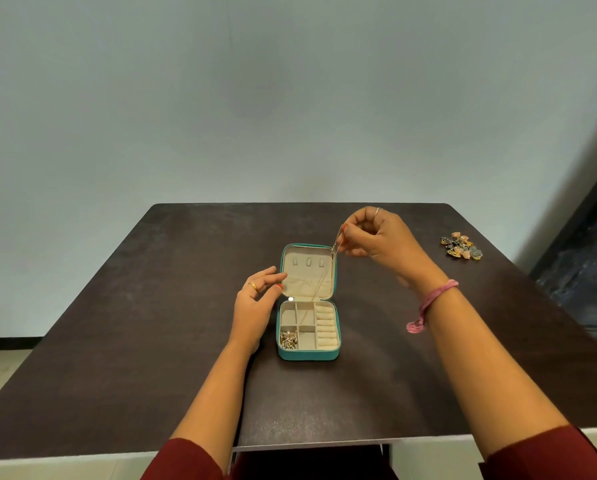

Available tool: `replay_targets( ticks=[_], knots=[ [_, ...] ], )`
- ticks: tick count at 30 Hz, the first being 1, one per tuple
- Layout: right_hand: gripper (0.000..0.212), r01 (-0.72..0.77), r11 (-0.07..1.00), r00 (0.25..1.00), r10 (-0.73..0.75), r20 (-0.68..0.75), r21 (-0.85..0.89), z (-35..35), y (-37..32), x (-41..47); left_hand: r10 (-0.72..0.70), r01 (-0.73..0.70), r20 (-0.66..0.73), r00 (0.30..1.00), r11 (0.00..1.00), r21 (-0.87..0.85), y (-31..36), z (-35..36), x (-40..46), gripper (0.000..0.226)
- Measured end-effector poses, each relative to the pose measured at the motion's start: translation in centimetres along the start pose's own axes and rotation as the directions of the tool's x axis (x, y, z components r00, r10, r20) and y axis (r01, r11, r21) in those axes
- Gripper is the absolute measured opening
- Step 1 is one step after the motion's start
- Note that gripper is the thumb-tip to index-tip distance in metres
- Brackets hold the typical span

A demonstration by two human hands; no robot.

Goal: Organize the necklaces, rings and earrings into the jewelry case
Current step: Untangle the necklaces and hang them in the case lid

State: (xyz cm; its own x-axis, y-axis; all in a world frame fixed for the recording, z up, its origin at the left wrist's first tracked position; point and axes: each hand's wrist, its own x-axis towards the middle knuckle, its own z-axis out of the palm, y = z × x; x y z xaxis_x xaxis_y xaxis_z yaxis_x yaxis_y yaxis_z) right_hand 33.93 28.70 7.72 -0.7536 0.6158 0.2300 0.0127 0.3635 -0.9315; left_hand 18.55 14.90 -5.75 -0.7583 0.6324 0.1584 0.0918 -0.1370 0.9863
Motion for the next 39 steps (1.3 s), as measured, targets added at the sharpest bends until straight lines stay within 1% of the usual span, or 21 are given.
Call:
replay_targets(
  ticks=[6, 10, 13, 15, 19, 22, 24, 25, 28, 30, 32, 35, 37, 39],
  knots=[
    [0.016, -0.051, 0.984, 0.993, 0.032, 0.111, 0.172, -0.7, -1.7, -0.3, 0.006, -0.006, -0.047, 0.999, 1.0, -0.014, 0.6, 0.2, -0.6, 0.021],
    [0.021, -0.07, 0.964, 0.991, 0.039, 0.125, 0.257, -1.4, -2.7, -0.7, -0.007, 0.004, -0.072, 0.997, 0.999, -0.043, 0.8, 0.3, -1.0, 0.021],
    [0.021, -0.063, 0.946, 0.992, 0.025, 0.124, 0.317, -1.9, -3.3, -0.8, -0.028, 0.02, -0.123, 0.992, 0.998, -0.062, 0.6, 0.3, -1.4, 0.021],
    [0.021, -0.055, 0.945, 0.993, 0.019, 0.116, 0.322, -2.3, -3.8, -0.8, -0.035, 0.025, -0.15, 0.988, 0.998, -0.066, 0.6, 0.3, -1.8, 0.021],
    [0.019, -0.029, 0.962, 0.995, 0.001, 0.104, 0.271, -3.2, -4.7, -1.0, -0.026, 0.015, -0.171, 0.985, 0.998, -0.064, 1.0, 0.4, -2.5, 0.02],
    [0.02, -0.022, 0.959, 0.995, -0.006, 0.098, 0.284, -3.8, -5.4, -1.4, -0.006, 0.006, -0.157, 0.988, 1.0, 0.003, 1.1, 0.7, -2.9, 0.021],
    [0.021, -0.019, 0.951, 0.995, -0.011, 0.097, 0.308, -4.2, -5.8, -1.6, 0.033, -0.024, -0.133, 0.991, 0.997, 0.069, 1.3, 1.1, -3.3, 0.024],
    [0.021, -0.015, 0.949, 0.995, -0.015, 0.094, 0.314, -4.4, -5.9, -1.7, 0.079, -0.064, -0.121, 0.99, 0.99, 0.125, 1.5, 1.3, -3.5, 0.025],
    [0.023, 0.002, 0.948, 0.995, -0.032, 0.09, 0.319, -4.8, -6.2, -2.0, 0.24, -0.216, -0.038, 0.97, 0.924, 0.315, 2.6, 2.1, -4.2, 0.025],
    [0.023, 0.01, 0.944, 0.994, -0.045, 0.098, 0.33, -5.0, -6.4, -2.2, 0.281, -0.273, 0.03, 0.959, 0.892, 0.362, 3.4, 2.8, -4.9, 0.03],
    [0.024, 0.021, 0.937, 0.991, -0.065, 0.113, 0.349, -5.1, -6.6, -2.4, 0.255, -0.277, 0.108, 0.961, 0.897, 0.346, 4.0, 3.6, -5.7, 0.04],
    [0.025, 0.03, 0.926, 0.984, -0.095, 0.153, 0.376, -5.4, -7.0, -2.7, 0.126, -0.182, 0.266, 0.956, 0.963, 0.197, 4.8, 5.1, -6.7, 0.055],
    [0.02, 0.032, 0.924, 0.975, -0.113, 0.19, 0.381, -5.6, -7.3, -2.9, 0.083, -0.127, 0.336, 0.938, 0.986, 0.112, 4.9, 6.1, -7.2, 0.06],
    [0.013, 0.036, 0.928, 0.97, -0.122, 0.212, 0.371, -5.7, -7.5, -3.1, 0.05, -0.088, 0.38, 0.924, 0.993, 0.083, 4.8, 6.8, -7.5, 0.064]
  ],
)
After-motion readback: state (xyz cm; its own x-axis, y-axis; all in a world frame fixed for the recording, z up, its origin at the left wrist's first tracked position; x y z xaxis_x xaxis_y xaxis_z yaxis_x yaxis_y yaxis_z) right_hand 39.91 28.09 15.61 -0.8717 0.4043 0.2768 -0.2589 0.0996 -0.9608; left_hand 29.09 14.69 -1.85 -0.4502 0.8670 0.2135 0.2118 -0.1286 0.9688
